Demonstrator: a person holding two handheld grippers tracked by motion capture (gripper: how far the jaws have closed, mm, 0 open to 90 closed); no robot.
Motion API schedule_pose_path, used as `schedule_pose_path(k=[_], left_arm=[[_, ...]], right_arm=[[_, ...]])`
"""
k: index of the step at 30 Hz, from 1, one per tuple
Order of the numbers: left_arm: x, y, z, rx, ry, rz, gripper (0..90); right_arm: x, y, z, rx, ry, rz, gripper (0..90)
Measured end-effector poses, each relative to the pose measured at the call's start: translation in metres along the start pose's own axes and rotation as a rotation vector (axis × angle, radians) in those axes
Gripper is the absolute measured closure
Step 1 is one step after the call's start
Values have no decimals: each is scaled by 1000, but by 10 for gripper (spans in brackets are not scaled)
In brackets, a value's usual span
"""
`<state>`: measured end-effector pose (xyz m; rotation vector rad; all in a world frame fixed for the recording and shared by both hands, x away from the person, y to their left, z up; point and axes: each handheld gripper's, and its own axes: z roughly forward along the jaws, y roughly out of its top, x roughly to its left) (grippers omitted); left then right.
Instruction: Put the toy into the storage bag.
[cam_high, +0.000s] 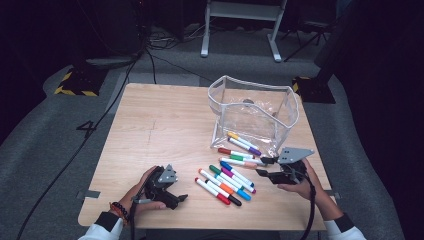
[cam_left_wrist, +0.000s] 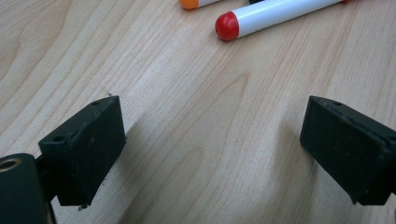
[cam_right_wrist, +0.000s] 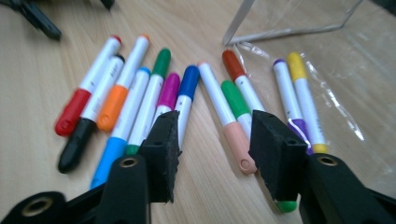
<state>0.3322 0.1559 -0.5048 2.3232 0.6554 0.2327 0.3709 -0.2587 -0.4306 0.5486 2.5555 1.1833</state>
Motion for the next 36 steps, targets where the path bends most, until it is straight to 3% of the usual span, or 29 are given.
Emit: schedule_pose_path(k=[7, 14, 21, 25, 30, 36], left_arm=[[0, 0, 0, 0, 0, 0, 70], [0, 0, 0, 0, 0, 0, 70], [0, 0, 0, -1, -1, 0, 70], [0, 0, 0, -2, 1, 1, 69], [-3, 1, 2, -4, 7, -9, 69], [-11, 6, 6, 1, -16, 19, 69]], right_arm=[[-8, -9, 42, 60, 11, -15, 565], [-17, -12, 65, 102, 0, -27, 583], [-23, -14, 73, 108, 19, 0, 604], [-22, -15, 79, 142, 37, 5, 643], [-24, -16, 81, 130, 75, 27, 737], [-23, -15, 79, 138, 75, 9, 739]])
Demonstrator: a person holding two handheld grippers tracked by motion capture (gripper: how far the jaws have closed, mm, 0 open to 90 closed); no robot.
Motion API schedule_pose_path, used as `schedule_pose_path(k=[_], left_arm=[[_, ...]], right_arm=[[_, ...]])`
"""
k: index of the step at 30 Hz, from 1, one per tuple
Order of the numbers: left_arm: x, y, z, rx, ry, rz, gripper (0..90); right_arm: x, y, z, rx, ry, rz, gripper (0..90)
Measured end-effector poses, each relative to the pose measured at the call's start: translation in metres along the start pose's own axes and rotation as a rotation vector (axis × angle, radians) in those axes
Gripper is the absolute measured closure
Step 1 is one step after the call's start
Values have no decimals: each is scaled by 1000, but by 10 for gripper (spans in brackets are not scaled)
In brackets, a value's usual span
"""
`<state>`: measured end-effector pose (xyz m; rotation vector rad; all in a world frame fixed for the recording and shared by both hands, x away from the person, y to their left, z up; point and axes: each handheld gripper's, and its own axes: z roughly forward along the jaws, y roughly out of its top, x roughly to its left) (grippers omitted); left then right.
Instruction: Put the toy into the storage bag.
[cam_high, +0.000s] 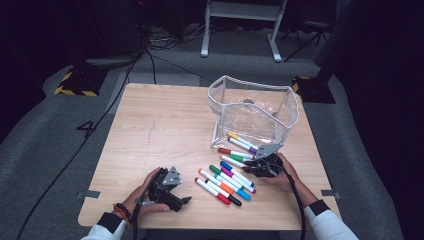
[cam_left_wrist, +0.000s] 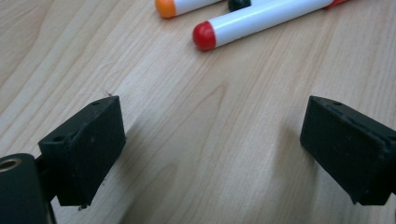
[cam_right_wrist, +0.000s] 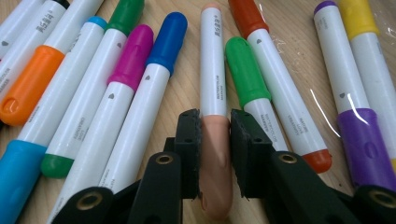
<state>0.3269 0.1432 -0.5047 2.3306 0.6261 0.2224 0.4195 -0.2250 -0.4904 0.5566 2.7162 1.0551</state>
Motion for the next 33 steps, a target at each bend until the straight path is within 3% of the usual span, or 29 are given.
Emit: schedule_pose_path(k=[3, 20, 22, 33], left_arm=[[0, 0, 0, 0, -3, 4, 69], [1, 0, 0, 0, -6, 6, 70], [1, 0, 0, 0, -6, 6, 70], [1, 0, 0, 0, -6, 6, 70]], right_arm=[[1, 1, -3, 8, -6, -22, 740], [4, 15, -46, -108, -43, -53, 753], [7, 23, -61, -145, -55, -72, 752], [12, 53, -107, -209, -112, -125, 753]])
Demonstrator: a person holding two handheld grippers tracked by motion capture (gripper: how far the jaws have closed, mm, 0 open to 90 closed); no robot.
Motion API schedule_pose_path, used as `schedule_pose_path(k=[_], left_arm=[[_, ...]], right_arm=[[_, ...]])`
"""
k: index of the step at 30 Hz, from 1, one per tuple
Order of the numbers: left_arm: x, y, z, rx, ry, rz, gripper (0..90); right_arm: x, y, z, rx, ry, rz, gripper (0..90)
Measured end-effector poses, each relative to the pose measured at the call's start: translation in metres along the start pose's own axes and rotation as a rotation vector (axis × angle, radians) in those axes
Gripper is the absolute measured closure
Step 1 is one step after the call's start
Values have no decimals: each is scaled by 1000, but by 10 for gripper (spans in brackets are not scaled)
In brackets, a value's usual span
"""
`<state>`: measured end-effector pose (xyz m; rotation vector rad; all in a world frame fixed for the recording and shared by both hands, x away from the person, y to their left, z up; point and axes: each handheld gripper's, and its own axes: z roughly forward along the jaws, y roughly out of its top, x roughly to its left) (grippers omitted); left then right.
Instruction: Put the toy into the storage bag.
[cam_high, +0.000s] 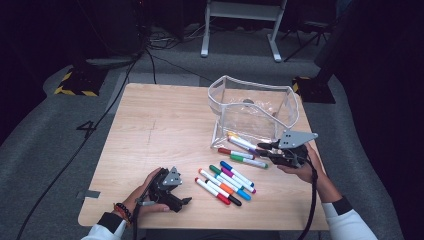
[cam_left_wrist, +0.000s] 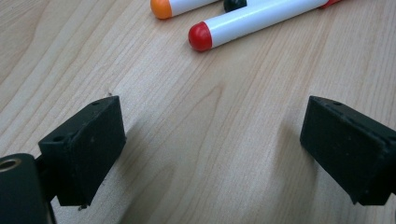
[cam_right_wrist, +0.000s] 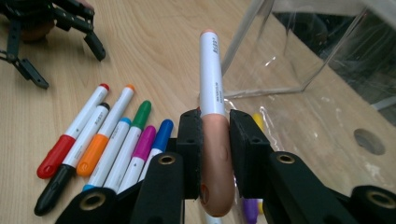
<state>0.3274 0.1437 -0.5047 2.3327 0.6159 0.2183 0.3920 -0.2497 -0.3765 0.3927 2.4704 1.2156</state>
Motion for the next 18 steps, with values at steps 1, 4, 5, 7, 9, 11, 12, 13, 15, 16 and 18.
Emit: schedule_pose_path(k=[1, 4, 5, 7, 9, 11, 12, 13, 15, 16, 18], left_arm=[[0, 0, 0, 0, 0, 0, 69], [0, 0, 0, 0, 0, 0, 69], [0, 0, 0, 0, 0, 0, 69], [0, 0, 0, 0, 0, 0, 69], [0, 0, 0, 0, 0, 0, 69], [0, 0, 0, 0, 0, 0, 69], [0, 0, 0, 0, 0, 0, 70], [0, 0, 0, 0, 0, 0, 69], [0, 0, 0, 0, 0, 0, 70], [0, 0, 0, 0, 0, 0, 70], [0, 0, 0, 0, 0, 0, 70]], right_arm=[[-1, 4, -3, -5, -7, -5, 752], [-5, 15, -13, -23, -22, -17, 752], [-6, 18, -16, -27, -30, -20, 753], [-10, 25, -22, -35, -40, -28, 752], [-15, 33, -27, -41, -55, -30, 752], [-20, 40, -32, -54, -62, -29, 753], [-22, 42, -33, -56, -71, -30, 752], [-26, 47, -36, -59, -78, -30, 753], [-32, 52, -39, -61, -98, -31, 753], [-36, 55, -41, -68, -103, -25, 753], [-45, 61, -43, -72, -115, -15, 752]])
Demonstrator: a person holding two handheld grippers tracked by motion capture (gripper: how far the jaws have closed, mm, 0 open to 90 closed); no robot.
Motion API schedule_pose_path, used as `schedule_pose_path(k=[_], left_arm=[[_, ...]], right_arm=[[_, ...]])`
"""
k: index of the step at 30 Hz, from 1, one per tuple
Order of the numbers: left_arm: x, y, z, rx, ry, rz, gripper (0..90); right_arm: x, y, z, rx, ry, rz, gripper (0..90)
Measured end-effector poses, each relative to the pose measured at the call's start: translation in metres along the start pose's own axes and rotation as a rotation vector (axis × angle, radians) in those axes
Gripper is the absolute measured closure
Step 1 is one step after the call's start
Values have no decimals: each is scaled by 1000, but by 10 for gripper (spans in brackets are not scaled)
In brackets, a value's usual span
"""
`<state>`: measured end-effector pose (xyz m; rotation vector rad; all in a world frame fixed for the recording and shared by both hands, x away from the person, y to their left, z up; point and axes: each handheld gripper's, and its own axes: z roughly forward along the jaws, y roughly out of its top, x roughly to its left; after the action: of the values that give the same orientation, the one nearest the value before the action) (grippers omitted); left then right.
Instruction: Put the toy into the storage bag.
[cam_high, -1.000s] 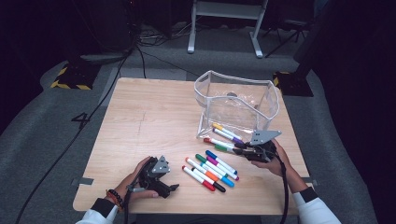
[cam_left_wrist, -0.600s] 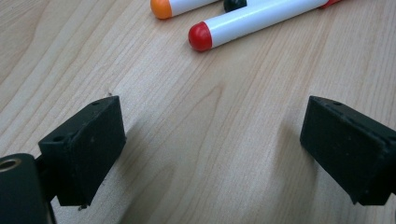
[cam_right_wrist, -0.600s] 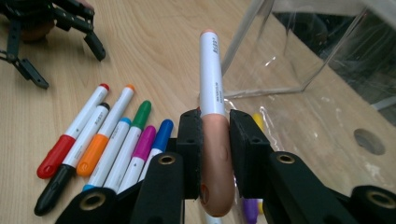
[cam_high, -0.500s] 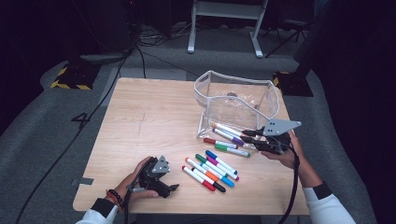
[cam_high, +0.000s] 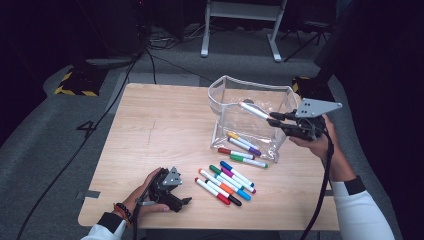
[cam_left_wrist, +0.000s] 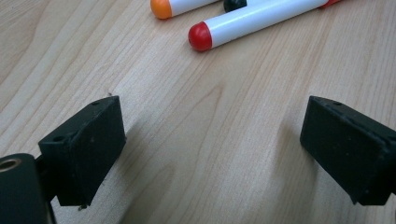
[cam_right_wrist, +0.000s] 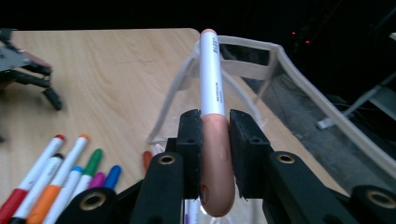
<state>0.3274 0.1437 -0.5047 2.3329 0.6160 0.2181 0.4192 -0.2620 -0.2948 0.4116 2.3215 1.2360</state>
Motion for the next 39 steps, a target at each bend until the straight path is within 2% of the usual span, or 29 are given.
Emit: schedule_pose_path(k=[4, 6, 9, 12, 17, 20, 24, 27, 29, 31, 32, 33, 35, 37, 39], left_arm=[[0, 0, 0, 0, -1, 2, 69], [0, 0, 0, 0, -2, 1, 69], [0, 0, 0, 0, -2, 2, 69], [0, 0, 0, -3, -4, 2, 70], [0, 0, 0, -3, -3, 1, 70], [0, 0, 0, -3, -3, 1, 70], [0, 0, 0, -4, -3, 1, 70], [0, 0, 0, -4, -3, 1, 70], [0, 0, 0, -3, -3, 1, 70], [0, 0, 0, -3, -3, 1, 70], [0, 0, 0, -3, -3, 1, 70], [0, 0, 0, -3, -3, 1, 70], [0, 0, 0, -3, -3, 1, 70], [0, 0, 0, -4, -3, 1, 70], [0, 0, 0, -4, -3, 1, 70]], right_arm=[[-19, 7, 4, 24, -34, 11, 752], [-31, 7, 10, 36, -42, 38, 752], [-45, 5, 23, 88, -60, 60, 752], [-53, 3, 37, 130, -62, 69, 752], [-67, -4, 55, 186, -66, 113, 752], [-72, -9, 61, 232, -75, 126, 752], [-80, -16, 69, 292, -80, 167, 752], [-78, -18, 75, 340, -52, 177, 752], [-76, -20, 80, 375, -9, 180, 752], [-74, -22, 83, 413, 11, 172, 751], [-74, -22, 84, 422, 33, 178, 751], [-73, -23, 85, 443, 75, 175, 751], [-71, -22, 85, 461, 101, 156, 750], [-69, -21, 85, 476, 152, 151, 748], [-66, -19, 86, 485, 166, 134, 743]])
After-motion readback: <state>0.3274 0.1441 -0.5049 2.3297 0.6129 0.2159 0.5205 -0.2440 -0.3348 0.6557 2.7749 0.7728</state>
